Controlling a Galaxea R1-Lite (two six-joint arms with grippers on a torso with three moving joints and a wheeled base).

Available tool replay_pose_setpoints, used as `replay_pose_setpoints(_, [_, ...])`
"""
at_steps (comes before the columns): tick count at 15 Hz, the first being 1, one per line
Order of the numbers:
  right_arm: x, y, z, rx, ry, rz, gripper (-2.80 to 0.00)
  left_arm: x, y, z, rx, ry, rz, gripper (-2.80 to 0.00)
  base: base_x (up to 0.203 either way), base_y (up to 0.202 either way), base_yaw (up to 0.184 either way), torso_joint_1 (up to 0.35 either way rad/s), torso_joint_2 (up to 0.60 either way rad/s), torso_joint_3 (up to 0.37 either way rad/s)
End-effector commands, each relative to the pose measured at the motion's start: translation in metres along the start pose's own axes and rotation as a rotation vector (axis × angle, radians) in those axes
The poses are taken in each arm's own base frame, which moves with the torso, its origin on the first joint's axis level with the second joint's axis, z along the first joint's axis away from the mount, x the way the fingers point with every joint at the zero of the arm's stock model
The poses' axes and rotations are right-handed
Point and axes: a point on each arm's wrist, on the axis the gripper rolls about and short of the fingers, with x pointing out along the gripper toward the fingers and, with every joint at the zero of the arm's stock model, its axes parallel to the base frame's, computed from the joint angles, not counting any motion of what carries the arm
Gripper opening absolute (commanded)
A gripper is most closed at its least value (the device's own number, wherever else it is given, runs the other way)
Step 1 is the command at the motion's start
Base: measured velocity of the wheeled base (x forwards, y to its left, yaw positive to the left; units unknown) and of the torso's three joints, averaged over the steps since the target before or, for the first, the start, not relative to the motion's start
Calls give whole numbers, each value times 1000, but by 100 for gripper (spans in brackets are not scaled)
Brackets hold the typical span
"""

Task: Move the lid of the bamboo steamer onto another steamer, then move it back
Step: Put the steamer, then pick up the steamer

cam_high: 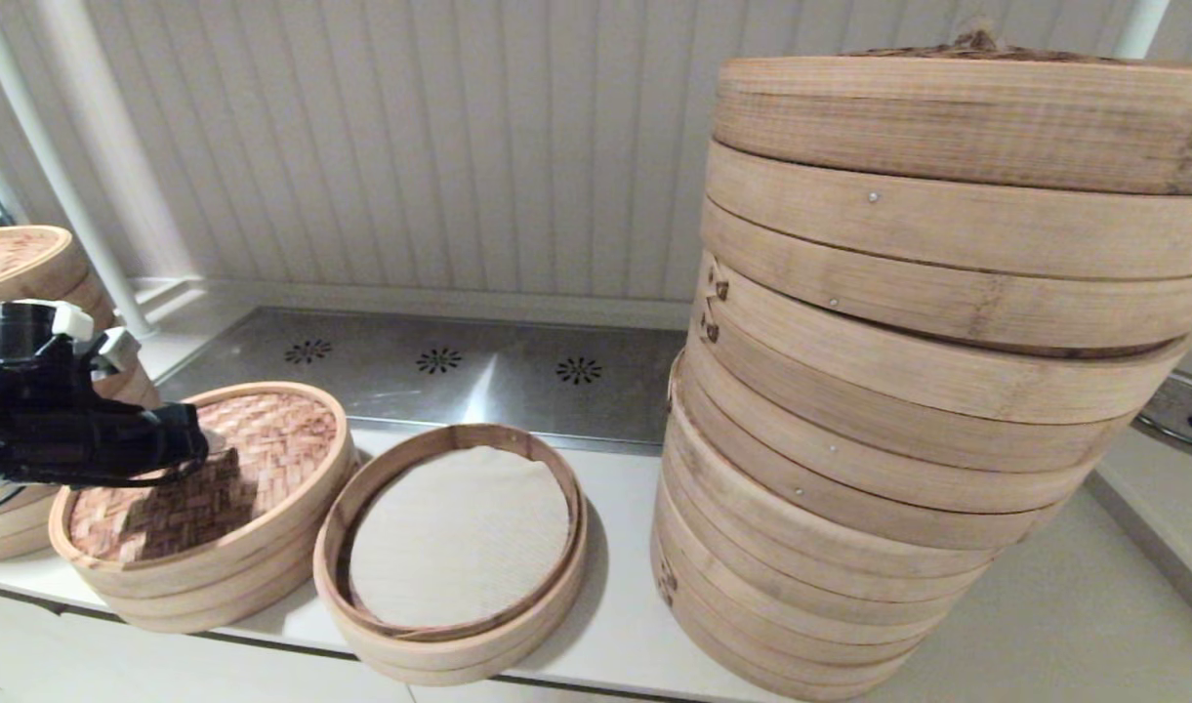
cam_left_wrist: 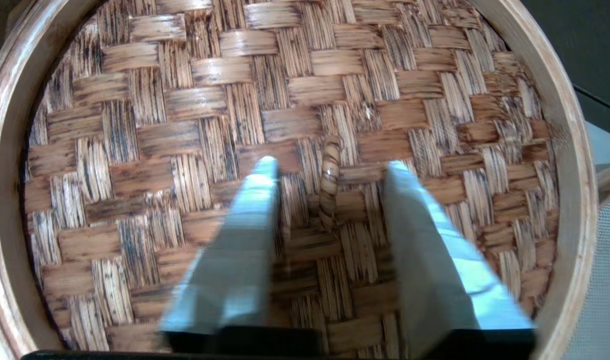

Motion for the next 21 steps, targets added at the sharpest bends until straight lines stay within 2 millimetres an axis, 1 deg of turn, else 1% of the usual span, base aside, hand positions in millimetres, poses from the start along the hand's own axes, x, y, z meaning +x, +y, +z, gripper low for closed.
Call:
replay_pose_setpoints(1, [0,0,0,-1,2,0,-280,-19,-3,6,5,-53,-9,0,0,0,0,0,0,0])
replay_pose_setpoints(3, [0,0,0,1,2,0,-280,-46,-8,11,11,-116,-33,0,0,0,0,0,0,0])
replay_pose_setpoints(5, [0,0,0,-1,2,0,-280,-89,-15,15,23,-196,-56,0,0,0,0,0,0,0])
replay_pose_setpoints(6, [0,0,0,0,2,0,-280,-110,-17,13,27,-221,-71,0,0,0,0,0,0,0])
replay_pose_setpoints(8, [0,0,0,1,2,1,-280,-159,-24,3,36,-274,-117,0,0,0,0,0,0,0])
replay_pose_setpoints(9, [0,0,0,-1,2,0,-280,-188,-27,-8,41,-299,-144,0,0,0,0,0,0,0])
replay_pose_setpoints(10, [0,0,0,-1,2,2,-280,-209,-28,-20,45,-318,-161,0,0,0,0,0,0,0])
replay_pose_setpoints(11, [0,0,0,1,2,0,-280,-225,-29,-33,48,-332,-173,-280,0,0,0,0,0,0])
replay_pose_setpoints(13, [0,0,0,1,2,0,-280,-249,-29,-59,53,-358,-185,-280,0,0,0,0,0,0])
replay_pose_setpoints(16, [0,0,0,1,2,0,-280,-277,-29,-97,64,-399,-198,-280,0,0,0,0,0,0])
replay_pose_setpoints(17, [0,0,0,1,2,0,-280,-283,-28,-111,67,-411,-200,-280,0,0,0,0,0,0])
replay_pose_setpoints(18, [0,0,0,1,2,2,-280,-286,-26,-126,69,-415,-202,-280,0,0,0,0,0,0])
replay_pose_setpoints(19, [0,0,0,1,2,0,-280,-284,-24,-146,70,-411,-202,-280,0,0,0,0,0,0])
replay_pose_setpoints(21, [0,0,0,1,2,0,-280,-269,-19,-177,65,-361,-202,-280,0,0,0,0,0,0])
